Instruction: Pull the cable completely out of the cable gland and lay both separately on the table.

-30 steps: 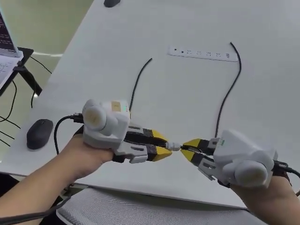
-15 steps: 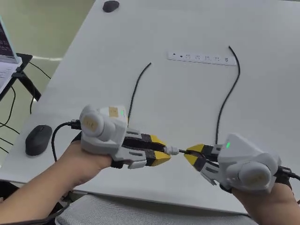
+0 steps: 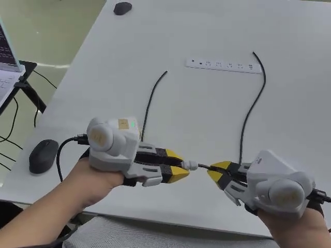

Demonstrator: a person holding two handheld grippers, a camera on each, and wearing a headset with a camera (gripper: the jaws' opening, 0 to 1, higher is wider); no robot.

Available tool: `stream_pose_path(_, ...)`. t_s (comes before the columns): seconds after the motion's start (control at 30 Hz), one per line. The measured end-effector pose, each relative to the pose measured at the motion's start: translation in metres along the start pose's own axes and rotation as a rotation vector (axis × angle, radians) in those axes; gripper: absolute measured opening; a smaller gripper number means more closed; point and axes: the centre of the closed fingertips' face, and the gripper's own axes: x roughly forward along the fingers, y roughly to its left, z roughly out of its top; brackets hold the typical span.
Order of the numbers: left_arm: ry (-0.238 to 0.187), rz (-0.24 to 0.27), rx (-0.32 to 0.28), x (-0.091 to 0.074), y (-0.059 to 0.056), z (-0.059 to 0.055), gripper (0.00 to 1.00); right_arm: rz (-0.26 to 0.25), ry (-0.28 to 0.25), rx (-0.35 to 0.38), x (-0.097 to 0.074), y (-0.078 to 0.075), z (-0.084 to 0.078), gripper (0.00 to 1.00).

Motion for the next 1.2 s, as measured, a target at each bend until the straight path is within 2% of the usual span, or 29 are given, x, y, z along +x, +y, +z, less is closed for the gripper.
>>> stream_pose_path(0.1, -0.011, 0.002, -0.008, -0.001, -0.001, 0.003, 0.15, -0.042, 0.011, 0.003, -0.001, -0.007, -0.004, 0.00)
stream_pose_path(0.17, -0.023, 0.004, -0.013, -0.002, -0.001, 0.005, 0.15, -0.076, 0.017, 0.043, -0.003, -0.014, -0.010, 0.00)
stream_pose_path(0.37, -0.030, 0.007, -0.016, -0.002, -0.003, 0.006, 0.15, -0.148, 0.045, 0.211, -0.010, -0.032, -0.035, 0.00)
stream_pose_path(0.57, -0.027, 0.005, -0.013, 0.002, -0.009, 0.004, 0.15, -0.168, 0.039, 0.367, -0.010, -0.036, -0.050, 0.00)
stream_pose_path(0.7, -0.026, 0.002, -0.017, 0.004, -0.009, 0.004, 0.15, -0.172, 0.049, 0.382, -0.009, -0.035, -0.051, 0.00)
stream_pose_path(0.93, -0.014, 0.024, -0.011, 0.002, -0.004, 0.002, 0.15, -0.155, 0.038, 0.302, -0.012, -0.033, -0.049, 0.01)
stream_pose_path(1.03, -0.013, 0.029, -0.013, 0.001, -0.004, 0.002, 0.15, -0.148, 0.027, 0.321, -0.016, -0.034, -0.047, 0.01)
stream_pose_path(1.2, -0.014, 0.043, -0.023, 0.000, -0.003, 0.001, 0.15, -0.133, 0.030, 0.269, -0.019, -0.032, -0.046, 0.02)
